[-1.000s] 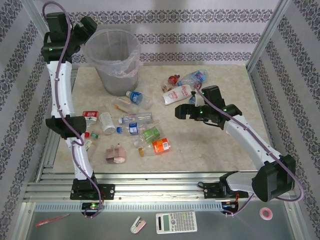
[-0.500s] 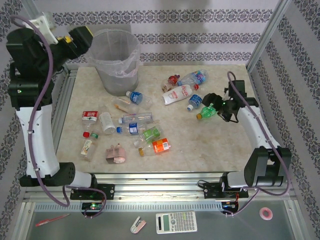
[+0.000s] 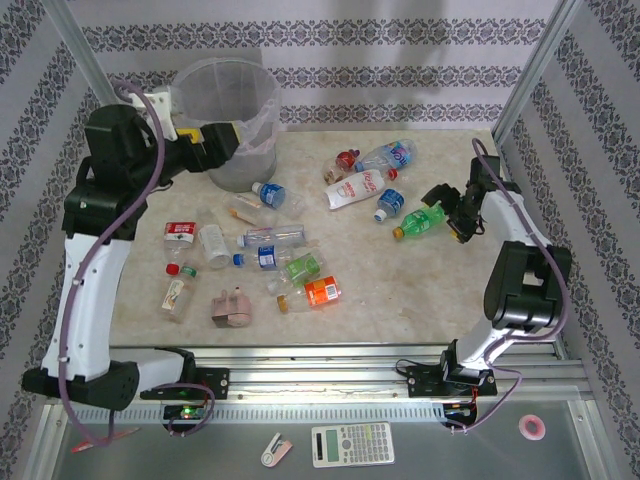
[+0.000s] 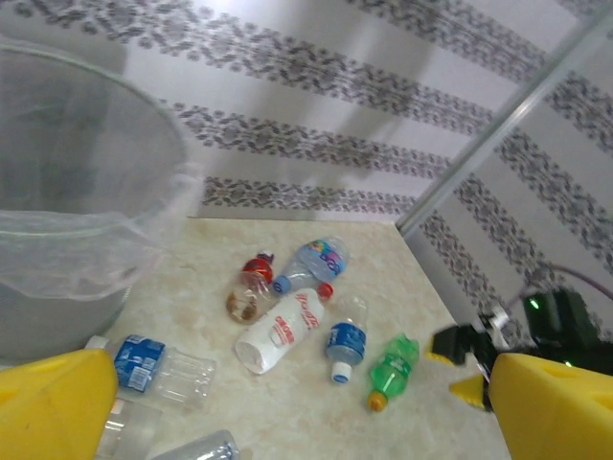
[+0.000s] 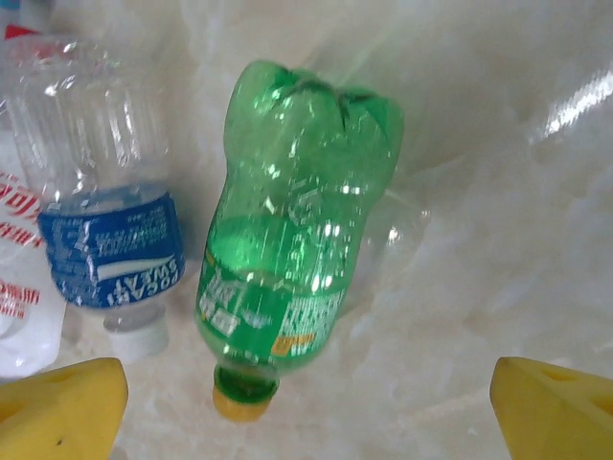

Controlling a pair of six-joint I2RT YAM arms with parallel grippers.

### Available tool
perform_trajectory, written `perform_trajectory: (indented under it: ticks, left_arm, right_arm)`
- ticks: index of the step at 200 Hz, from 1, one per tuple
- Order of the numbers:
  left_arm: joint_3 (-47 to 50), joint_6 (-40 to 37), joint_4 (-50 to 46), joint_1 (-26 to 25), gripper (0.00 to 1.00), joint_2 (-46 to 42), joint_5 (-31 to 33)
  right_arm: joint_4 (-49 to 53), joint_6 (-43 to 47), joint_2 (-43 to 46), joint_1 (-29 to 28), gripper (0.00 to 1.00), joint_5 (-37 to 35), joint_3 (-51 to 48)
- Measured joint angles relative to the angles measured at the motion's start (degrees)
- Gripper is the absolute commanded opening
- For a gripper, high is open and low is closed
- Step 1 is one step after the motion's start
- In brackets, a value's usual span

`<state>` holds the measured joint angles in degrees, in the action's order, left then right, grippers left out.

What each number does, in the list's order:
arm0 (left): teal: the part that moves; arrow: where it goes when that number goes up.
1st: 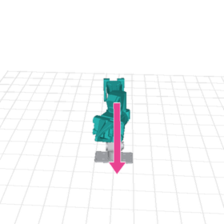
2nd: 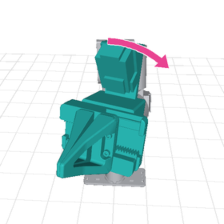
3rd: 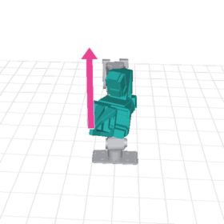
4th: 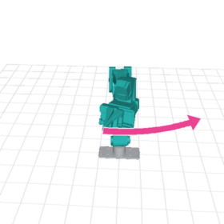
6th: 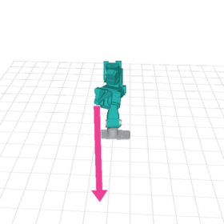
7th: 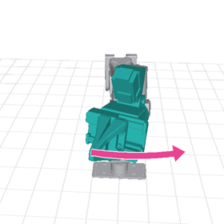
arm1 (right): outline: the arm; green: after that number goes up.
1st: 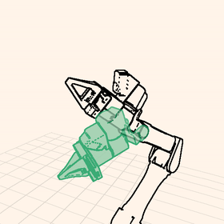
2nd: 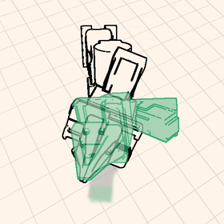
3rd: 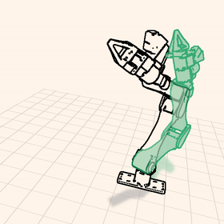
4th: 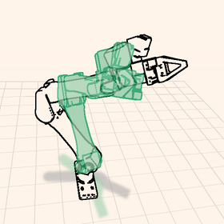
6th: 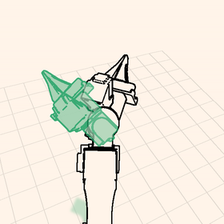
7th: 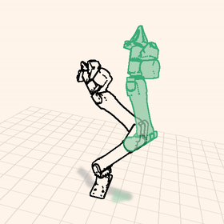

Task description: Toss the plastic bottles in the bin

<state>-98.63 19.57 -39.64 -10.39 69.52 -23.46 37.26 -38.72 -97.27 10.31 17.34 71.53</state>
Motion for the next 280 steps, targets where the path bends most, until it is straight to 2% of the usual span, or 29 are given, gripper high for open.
perform_trajectory:
  ticks: [76, 131, 203, 224, 280]
  left_arm:
    - [4.63, -3.8, -0.39, -8.41, 1.0, -1.53, 5.6]
    - [4.66, -6.99, -1.99, -12.15, 1.0, -0.9, 9.38]
    - [4.66, -7.82, -1.92, -15.82, 1.0, 1.16, 11.04]
    - [4.66, -7.85, -1.88, -16.7, 1.0, 1.51, 11.28]
    - [5.53, -8.28, -0.74, -20.13, 1.0, 2.99, 12.22]
  right_arm:
    - [-0.81, -1.95, -9.11, 0.09, 0.94, -1.68, 4.09]
    - [-1.16, -2.14, -12.61, 0.04, 0.92, -3.02, 6.51]
    - [-1.4, -3.02, -16.0, -1.62, 0.83, -4.28, 7.93]
    - [-1.44, -2.97, -16.46, -2.32, 0.79, -4.5, 7.93]
    - [-1.66, -1.62, -16.92, -3.08, 0.58, -5.05, 7.39]
